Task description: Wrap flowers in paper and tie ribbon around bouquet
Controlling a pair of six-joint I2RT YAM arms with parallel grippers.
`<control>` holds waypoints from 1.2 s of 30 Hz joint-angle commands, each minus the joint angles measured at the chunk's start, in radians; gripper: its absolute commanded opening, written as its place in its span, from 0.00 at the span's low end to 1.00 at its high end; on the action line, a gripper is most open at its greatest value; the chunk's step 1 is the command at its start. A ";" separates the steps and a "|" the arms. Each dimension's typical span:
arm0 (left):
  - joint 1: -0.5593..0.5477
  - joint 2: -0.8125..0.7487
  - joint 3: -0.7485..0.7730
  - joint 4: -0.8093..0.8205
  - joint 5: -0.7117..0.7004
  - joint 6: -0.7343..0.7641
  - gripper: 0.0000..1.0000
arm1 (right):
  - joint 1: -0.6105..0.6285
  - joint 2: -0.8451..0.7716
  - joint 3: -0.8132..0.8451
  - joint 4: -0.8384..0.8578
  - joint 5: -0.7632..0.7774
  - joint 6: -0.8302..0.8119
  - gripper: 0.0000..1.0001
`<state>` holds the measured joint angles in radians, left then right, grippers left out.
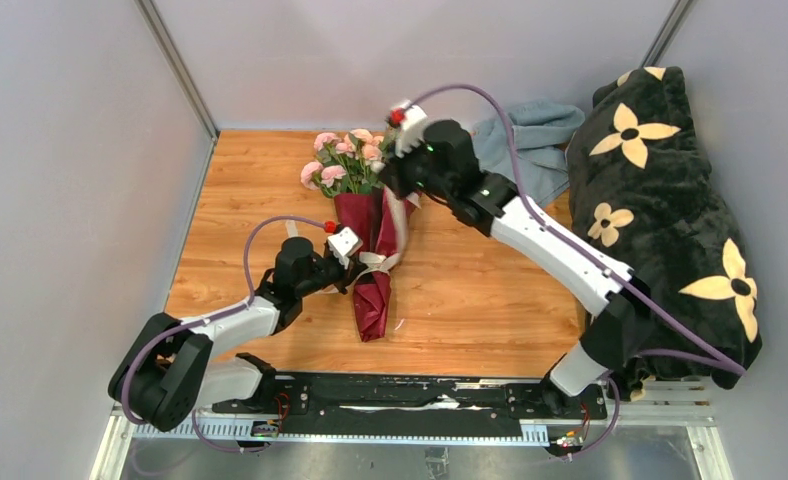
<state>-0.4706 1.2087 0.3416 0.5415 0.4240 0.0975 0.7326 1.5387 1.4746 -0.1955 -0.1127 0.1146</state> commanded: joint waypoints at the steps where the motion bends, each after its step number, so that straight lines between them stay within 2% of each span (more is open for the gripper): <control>1: -0.012 -0.044 -0.030 0.042 0.051 0.081 0.00 | 0.136 0.215 0.276 -0.031 -0.167 -0.110 0.00; 4: -0.015 -0.073 -0.050 0.042 0.061 0.088 0.00 | 0.200 0.329 0.434 -0.045 -0.209 -0.086 0.00; 9: -0.020 -0.096 -0.069 0.042 0.057 0.080 0.00 | 0.262 0.449 0.563 -0.085 -0.256 -0.018 0.01; 10: -0.020 -0.101 -0.071 0.042 0.055 0.076 0.00 | 0.263 0.459 0.574 -0.099 -0.262 -0.014 0.06; 12: -0.020 -0.107 -0.076 0.042 0.046 0.069 0.00 | 0.258 0.453 0.567 -0.124 -0.258 -0.025 0.27; 16: -0.020 -0.112 -0.086 0.045 0.044 0.063 0.00 | 0.215 0.355 0.483 -0.118 -0.280 -0.069 0.58; 18: -0.020 -0.116 -0.092 0.047 0.042 0.060 0.00 | 0.166 0.274 0.394 -0.077 -0.341 -0.090 0.64; 19: -0.020 -0.119 -0.095 0.049 0.041 0.060 0.00 | 0.124 0.228 0.326 -0.035 -0.442 -0.106 0.64; 23: -0.020 -0.129 -0.107 0.060 0.033 0.052 0.00 | 0.000 -0.009 -0.053 0.217 -0.879 -0.336 0.64; 24: -0.020 -0.129 -0.109 0.061 0.034 0.051 0.00 | -0.025 -0.057 -0.196 0.283 -0.968 -0.429 0.65; 25: -0.021 -0.129 -0.111 0.061 0.038 0.050 0.00 | -0.039 -0.098 -0.260 0.339 -1.028 -0.543 0.67; 26: -0.022 -0.129 -0.114 0.062 0.044 0.050 0.00 | -0.043 -0.130 -0.365 0.345 -1.058 -0.715 0.71; 28: -0.023 -0.129 -0.116 0.063 0.050 0.052 0.00 | -0.026 -0.146 -0.400 0.181 -1.038 -1.067 0.79; 31: -0.023 -0.131 -0.114 0.063 0.039 0.049 0.00 | -0.008 -0.083 -0.322 -0.126 -0.996 -1.343 0.79; 32: -0.023 -0.131 -0.114 0.063 0.038 0.048 0.00 | -0.004 -0.063 -0.306 -0.176 -0.994 -1.418 0.79; 36: -0.023 -0.128 -0.113 0.063 0.040 0.047 0.00 | 0.043 -0.020 -0.327 -0.134 -0.881 -1.533 0.79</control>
<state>-0.4850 1.0927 0.2394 0.5732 0.4603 0.1463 0.7334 1.4963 1.1404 -0.2543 -1.0405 -1.1133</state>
